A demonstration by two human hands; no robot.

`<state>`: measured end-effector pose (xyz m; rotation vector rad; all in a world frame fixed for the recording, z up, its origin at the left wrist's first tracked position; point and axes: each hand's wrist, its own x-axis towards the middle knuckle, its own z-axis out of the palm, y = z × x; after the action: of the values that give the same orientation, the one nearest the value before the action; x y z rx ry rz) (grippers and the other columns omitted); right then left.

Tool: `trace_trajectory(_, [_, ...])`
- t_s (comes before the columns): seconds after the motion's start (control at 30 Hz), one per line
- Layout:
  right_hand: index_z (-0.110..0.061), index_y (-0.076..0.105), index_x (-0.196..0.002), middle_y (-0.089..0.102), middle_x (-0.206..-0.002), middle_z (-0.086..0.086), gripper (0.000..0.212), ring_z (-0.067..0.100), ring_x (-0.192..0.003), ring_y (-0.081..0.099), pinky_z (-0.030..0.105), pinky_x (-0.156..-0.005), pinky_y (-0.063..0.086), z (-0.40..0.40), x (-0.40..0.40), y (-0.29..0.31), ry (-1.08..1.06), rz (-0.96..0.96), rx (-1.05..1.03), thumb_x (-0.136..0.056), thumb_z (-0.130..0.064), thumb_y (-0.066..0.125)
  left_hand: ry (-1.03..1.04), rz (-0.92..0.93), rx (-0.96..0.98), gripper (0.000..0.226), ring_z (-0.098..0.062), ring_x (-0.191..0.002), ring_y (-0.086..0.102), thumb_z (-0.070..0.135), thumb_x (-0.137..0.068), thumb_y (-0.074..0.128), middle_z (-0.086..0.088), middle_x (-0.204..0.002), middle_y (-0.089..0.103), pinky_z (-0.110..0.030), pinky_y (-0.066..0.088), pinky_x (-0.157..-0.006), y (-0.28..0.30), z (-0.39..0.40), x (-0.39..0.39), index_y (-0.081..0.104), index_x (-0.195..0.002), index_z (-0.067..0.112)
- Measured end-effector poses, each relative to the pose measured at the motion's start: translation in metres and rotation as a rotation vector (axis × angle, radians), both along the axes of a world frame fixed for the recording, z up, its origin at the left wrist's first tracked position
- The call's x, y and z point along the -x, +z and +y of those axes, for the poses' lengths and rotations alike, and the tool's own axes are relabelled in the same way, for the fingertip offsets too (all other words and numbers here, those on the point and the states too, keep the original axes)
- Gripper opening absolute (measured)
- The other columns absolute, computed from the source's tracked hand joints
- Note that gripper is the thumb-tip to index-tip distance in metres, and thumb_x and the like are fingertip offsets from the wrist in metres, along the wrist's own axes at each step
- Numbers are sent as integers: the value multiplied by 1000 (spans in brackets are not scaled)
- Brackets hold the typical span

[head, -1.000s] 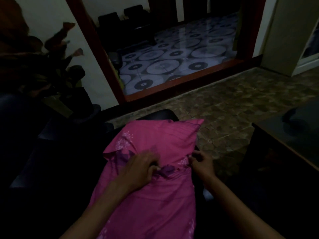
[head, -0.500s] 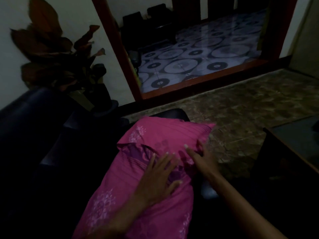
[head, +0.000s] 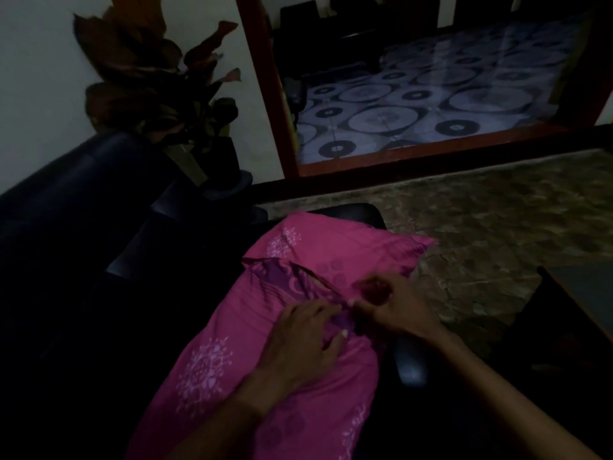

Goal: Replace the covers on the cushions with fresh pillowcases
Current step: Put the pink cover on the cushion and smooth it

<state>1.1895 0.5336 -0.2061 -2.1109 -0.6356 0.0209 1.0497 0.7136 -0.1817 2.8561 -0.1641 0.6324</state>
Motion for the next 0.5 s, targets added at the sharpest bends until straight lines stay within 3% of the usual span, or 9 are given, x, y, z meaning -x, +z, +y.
trace_trajectory(0.1, [-42, 65, -74, 70, -75, -14, 21, 3, -69, 65, 35, -67, 57, 3, -3, -11, 117, 32, 158, -72, -63, 67, 7, 141, -123, 51, -14, -128, 56, 47, -94, 45, 4, -135, 63, -39, 26, -115, -21, -3, -10, 64, -132, 18])
trace_trajectory(0.2, [-31, 68, -64, 72, -66, -13, 21, 1, -62, 65, 34, -67, 58, -1, -13, -5, 61, 150, 35, -82, -37, 76, 37, 228, -197, 57, -17, -139, 46, 45, -95, 36, 1, -145, 56, -49, 30, -118, -14, -9, -27, 57, -140, 16])
trace_trajectory(0.27, [-26, 71, -64, 72, -64, -13, 25, -2, -59, 63, 26, -64, 54, -4, -18, 0, 8, 174, -35, -87, -23, 78, 46, 306, -201, 68, -20, -148, 32, 47, -94, 23, -2, -157, 41, -50, 16, -120, -5, -15, -35, 45, -149, 14])
trace_trajectory(0.33, [-19, 74, -68, 73, -65, -5, 21, 2, -60, 64, 33, -66, 55, -9, -21, 5, -71, 224, -115, -88, -21, 77, 86, 419, -189, 82, -21, -154, 13, 52, -88, 5, -2, -166, 19, -49, 2, -123, -1, -19, -41, 25, -158, 14])
trace_trajectory(0.4, [-9, 74, -70, 73, -66, 4, 19, 6, -60, 62, 40, -66, 56, -10, -25, 11, -127, 228, -180, -88, -16, 77, 120, 449, -201, 87, -20, -154, 4, 53, -83, -3, -1, -168, 9, -51, -1, -123, -3, -20, -44, 14, -160, 15])
trace_trajectory(0.5, [-9, 70, -70, 67, -61, -4, 20, -7, -50, 54, 20, -58, 48, -4, -18, 22, -29, 208, -54, -87, -16, 77, 121, 328, -176, 74, -23, -149, 29, 45, -89, 18, -6, -160, 35, -53, 14, -122, -5, -24, -36, 41, -151, 12])
